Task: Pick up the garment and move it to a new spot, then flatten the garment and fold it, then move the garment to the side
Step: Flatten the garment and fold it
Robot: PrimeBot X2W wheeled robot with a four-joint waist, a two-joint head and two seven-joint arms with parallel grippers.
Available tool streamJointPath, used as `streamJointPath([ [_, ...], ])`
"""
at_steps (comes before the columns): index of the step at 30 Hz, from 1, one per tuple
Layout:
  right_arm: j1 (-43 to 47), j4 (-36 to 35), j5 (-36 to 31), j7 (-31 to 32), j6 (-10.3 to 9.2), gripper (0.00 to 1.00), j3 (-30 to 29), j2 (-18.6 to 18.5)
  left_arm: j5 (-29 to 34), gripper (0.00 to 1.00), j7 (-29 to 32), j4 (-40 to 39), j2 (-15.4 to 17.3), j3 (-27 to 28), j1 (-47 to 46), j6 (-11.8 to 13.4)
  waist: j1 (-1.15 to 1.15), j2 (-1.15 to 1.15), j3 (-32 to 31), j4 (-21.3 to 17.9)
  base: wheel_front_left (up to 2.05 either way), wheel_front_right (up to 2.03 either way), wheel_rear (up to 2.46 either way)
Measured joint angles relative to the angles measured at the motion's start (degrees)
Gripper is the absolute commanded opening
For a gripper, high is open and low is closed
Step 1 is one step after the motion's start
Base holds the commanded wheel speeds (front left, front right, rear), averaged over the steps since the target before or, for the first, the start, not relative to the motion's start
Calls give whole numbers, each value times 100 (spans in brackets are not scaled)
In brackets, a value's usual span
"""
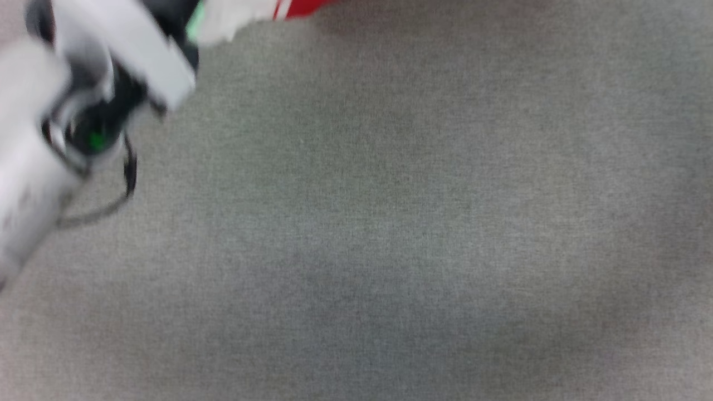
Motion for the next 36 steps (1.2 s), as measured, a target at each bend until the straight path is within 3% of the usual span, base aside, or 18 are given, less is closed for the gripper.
streamJointPath([
  [10,2516,-2562,1179,385,-1,0,268,-1306,-33,0,-469,-1841,1014,-549,1511,0,0,0,-427,-65,0,0,0],
  [18,4490,-4236,1482,1002,-1,0,151,-2056,536,0,-651,-2229,1428,-765,2638,0,0,0,-709,-92,0,0,0],
  [27,6431,-5549,1451,1740,-1,0,-407,-2329,925,0,-795,-2365,1490,-800,3465,0,0,0,-876,-27,0,0,0],
  [36,8121,-6431,1218,2503,-1,0,-1302,-2085,1112,0,-904,-2671,1840,-804,4147,0,0,0,-854,4,0,0,0],
])
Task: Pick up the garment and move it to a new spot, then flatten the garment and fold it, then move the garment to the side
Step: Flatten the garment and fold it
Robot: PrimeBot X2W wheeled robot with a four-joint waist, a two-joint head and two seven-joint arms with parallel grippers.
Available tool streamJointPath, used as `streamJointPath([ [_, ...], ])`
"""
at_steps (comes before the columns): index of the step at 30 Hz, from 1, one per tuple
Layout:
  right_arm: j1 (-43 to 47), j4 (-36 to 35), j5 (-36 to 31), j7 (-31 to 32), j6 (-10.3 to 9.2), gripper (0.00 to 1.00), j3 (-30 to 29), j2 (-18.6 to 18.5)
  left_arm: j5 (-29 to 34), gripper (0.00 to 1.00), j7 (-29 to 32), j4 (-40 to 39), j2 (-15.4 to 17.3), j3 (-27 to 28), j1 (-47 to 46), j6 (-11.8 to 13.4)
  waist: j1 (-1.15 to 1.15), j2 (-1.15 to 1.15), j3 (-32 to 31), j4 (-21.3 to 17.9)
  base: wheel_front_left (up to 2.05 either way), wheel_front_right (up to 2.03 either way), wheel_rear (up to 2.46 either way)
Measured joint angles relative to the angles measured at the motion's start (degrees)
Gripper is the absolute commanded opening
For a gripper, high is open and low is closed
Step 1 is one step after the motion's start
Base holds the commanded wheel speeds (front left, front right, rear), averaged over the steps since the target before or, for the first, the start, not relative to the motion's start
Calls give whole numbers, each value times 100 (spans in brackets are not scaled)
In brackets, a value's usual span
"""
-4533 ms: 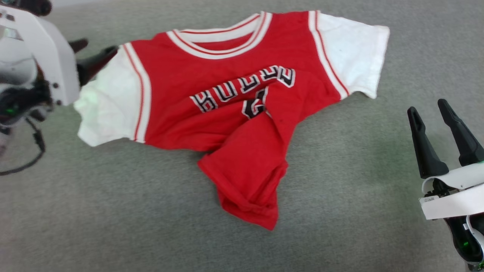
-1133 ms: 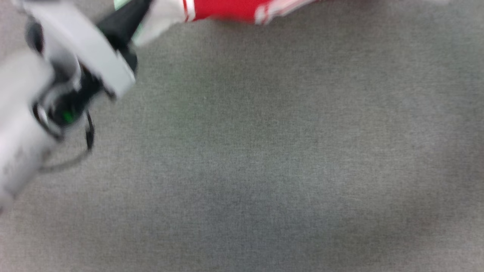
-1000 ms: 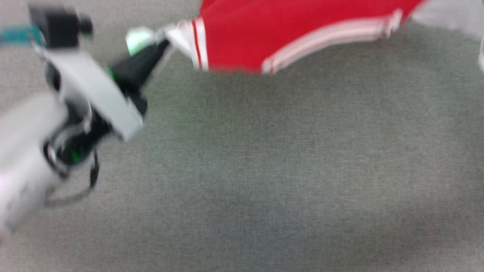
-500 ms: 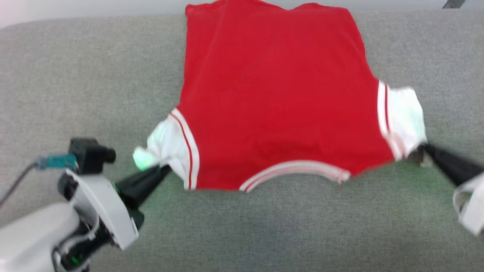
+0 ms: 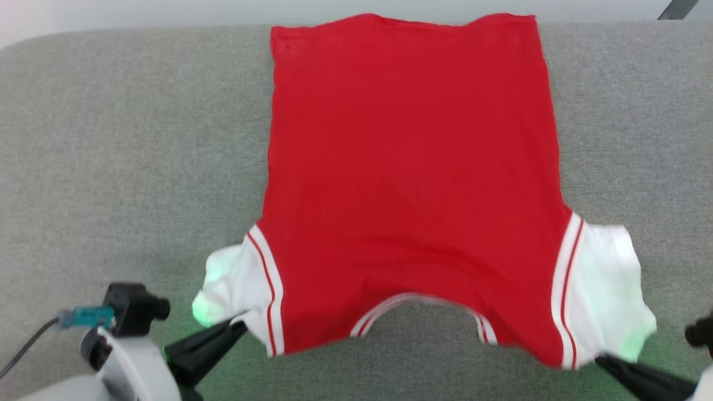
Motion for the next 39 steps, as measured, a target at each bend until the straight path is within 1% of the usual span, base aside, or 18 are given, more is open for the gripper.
streamJointPath([
  [7,1195,-734,162,795,0,0,-747,104,-256,0,-41,-495,505,25,407,12,0,0,40,20,0,0,0],
  [10,1368,-905,44,937,-1,0,-1100,230,-348,0,-47,-604,580,63,489,59,0,0,56,16,0,0,0],
  [13,1320,-981,-222,1082,-1,0,-1155,341,-294,0,-36,-556,422,55,525,85,0,0,64,16,0,0,0],
  [17,925,-855,-577,1300,-1,0,-996,454,-270,0,10,-313,15,55,516,101,0,0,59,9,0,0,0],
  [19,672,-723,-744,1380,0,0,-770,504,-254,0,0,-78,-191,79,509,105,0,0,61,-2,0,0,0],
  [21,412,-463,-947,1413,-1,0,-520,546,-123,0,-21,225,-376,83,483,216,0,0,65,-7,0,0,0],
  [23,142,-166,-1145,1359,-1,0,-258,592,35,0,-27,565,-536,80,480,393,0,0,62,-14,0,0,0],
  [24,4,-3,-1241,1319,0,0,-125,624,81,0,-40,709,-623,82,481,433,0,0,66,-20,0,0,0],
  [27,-303,444,-1522,1171,0,0,308,662,154,0,-67,1016,-914,96,489,420,0,0,67,-6,0,0,0],
  [30,-543,770,-1647,979,1,0,630,694,174,0,-91,1228,-1048,108,505,349,0,0,73,8,0,0,0],
  [32,-645,940,-1633,775,3,0,746,737,180,0,-94,1312,-1103,146,543,311,0,0,76,7,0,0,0],
  [33,-673,1003,-1626,670,8,3,779,756,179,0,-99,1345,-1122,172,560,300,0,0,75,3,0,0,0],
  [35,-758,1079,-1646,481,10,39,837,755,185,0,-113,1390,-1150,226,606,277,0,0,68,-12,0,0,0],
  [36,-771,1099,-1644,392,10,63,848,761,183,0,-118,1399,-1163,271,641,257,0,0,62,-23,0,0,0],
  [37,-771,1098,-1615,314,10,100,848,775,181,0,-119,1400,-1174,325,695,250,0,0,57,-38,0,0,0],
  [39,-772,996,-1475,216,10,100,767,799,174,0,-119,1383,-1206,436,773,248,0,0,38,-63,0,0,0],
])
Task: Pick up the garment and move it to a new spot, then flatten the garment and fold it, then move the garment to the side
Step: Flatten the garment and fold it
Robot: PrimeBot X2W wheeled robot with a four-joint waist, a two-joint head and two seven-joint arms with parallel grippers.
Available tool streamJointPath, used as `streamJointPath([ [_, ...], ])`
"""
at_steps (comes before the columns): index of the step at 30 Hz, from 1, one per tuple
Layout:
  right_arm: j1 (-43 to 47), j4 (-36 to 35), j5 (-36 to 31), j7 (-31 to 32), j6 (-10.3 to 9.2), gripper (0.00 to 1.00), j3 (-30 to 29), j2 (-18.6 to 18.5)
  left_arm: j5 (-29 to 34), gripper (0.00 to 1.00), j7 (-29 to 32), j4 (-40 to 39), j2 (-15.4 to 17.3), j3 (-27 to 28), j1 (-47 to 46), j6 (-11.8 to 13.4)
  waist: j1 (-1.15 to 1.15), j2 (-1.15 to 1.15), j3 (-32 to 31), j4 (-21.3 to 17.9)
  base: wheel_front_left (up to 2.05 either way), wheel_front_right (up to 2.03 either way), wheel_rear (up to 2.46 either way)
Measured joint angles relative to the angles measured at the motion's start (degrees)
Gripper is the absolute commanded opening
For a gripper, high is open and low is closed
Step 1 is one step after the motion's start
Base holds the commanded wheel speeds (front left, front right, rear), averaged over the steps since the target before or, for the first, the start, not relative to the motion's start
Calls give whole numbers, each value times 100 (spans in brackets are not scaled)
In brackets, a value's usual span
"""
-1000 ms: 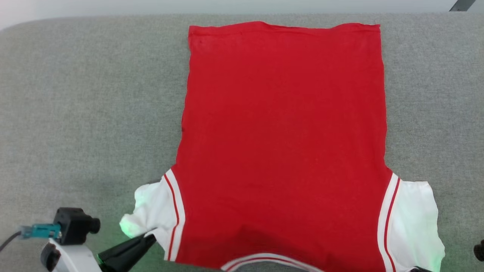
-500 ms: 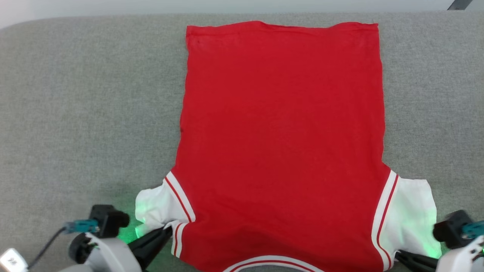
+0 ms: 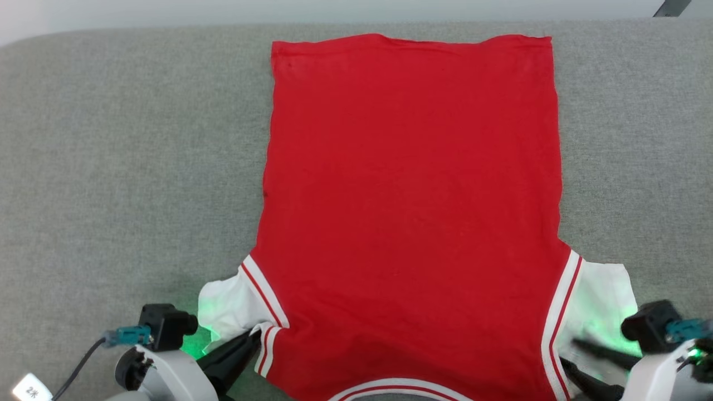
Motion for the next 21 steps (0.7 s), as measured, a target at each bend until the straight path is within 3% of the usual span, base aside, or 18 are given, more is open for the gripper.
streamJointPath([
  [6,273,-860,361,302,-10,100,-728,-397,138,0,10,-137,-110,472,333,-3,0,0,-50,-19,0,0,0],
  [12,278,-1838,873,945,-10,100,-1840,-541,414,0,25,-316,-247,834,509,-9,0,0,66,72,0,0,0],
  [16,-605,-1612,905,1422,-10,100,-2382,-442,565,0,26,-387,-422,981,472,-75,0,0,197,208,0,0,0],
  [21,-2541,-428,522,1925,-10,100,-2132,154,732,0,25,-369,-615,982,217,-152,0,0,466,403,0,0,0],
])
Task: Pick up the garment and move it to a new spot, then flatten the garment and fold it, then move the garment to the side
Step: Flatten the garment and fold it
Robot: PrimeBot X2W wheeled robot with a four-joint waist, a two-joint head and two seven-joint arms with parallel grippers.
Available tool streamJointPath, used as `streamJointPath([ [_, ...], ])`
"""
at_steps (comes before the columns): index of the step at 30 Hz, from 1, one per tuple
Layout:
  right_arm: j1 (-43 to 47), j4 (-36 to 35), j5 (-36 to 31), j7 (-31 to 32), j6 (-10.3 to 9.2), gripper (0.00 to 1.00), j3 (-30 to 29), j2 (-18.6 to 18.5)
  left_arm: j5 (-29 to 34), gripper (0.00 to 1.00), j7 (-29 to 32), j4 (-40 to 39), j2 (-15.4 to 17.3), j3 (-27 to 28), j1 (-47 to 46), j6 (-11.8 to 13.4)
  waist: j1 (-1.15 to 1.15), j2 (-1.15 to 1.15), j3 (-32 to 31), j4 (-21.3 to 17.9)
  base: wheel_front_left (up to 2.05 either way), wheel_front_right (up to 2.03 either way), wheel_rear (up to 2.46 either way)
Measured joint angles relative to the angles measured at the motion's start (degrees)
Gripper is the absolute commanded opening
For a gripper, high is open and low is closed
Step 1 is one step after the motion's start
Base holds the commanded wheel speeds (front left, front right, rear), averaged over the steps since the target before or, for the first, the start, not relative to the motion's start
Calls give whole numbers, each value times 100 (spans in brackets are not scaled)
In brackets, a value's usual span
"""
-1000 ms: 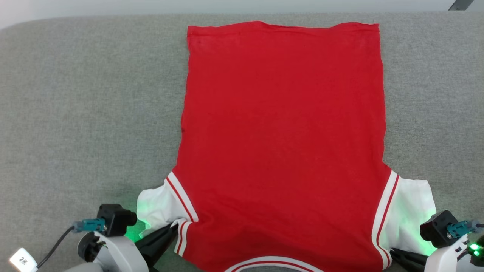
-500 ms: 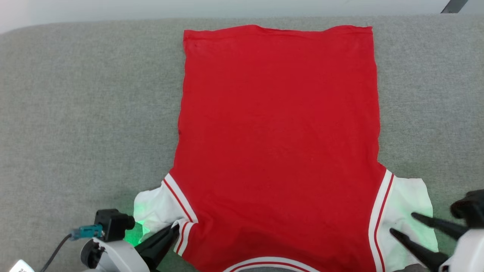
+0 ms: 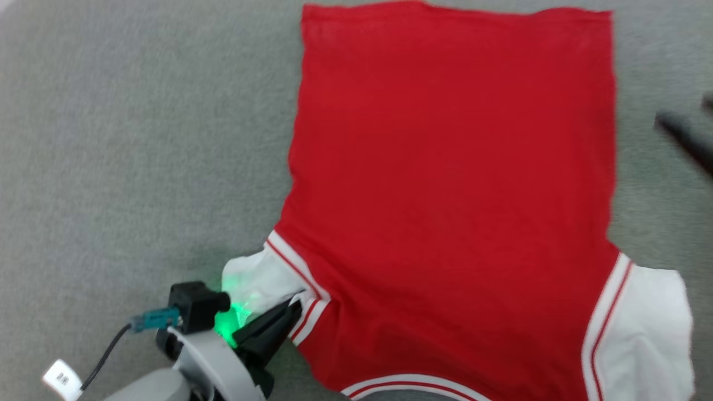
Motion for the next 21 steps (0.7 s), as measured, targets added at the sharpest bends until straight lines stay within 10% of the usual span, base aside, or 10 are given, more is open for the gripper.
streamJointPath([
  [10,-3200,3033,-1596,843,0,100,694,652,164,0,-52,-30,-343,-182,-558,-111,0,0,702,511,0,0,0],
  [21,-4272,4729,-2348,1483,-1,100,549,926,164,0,-100,-277,-475,-236,-828,-176,0,0,1311,990,0,0,0],
])
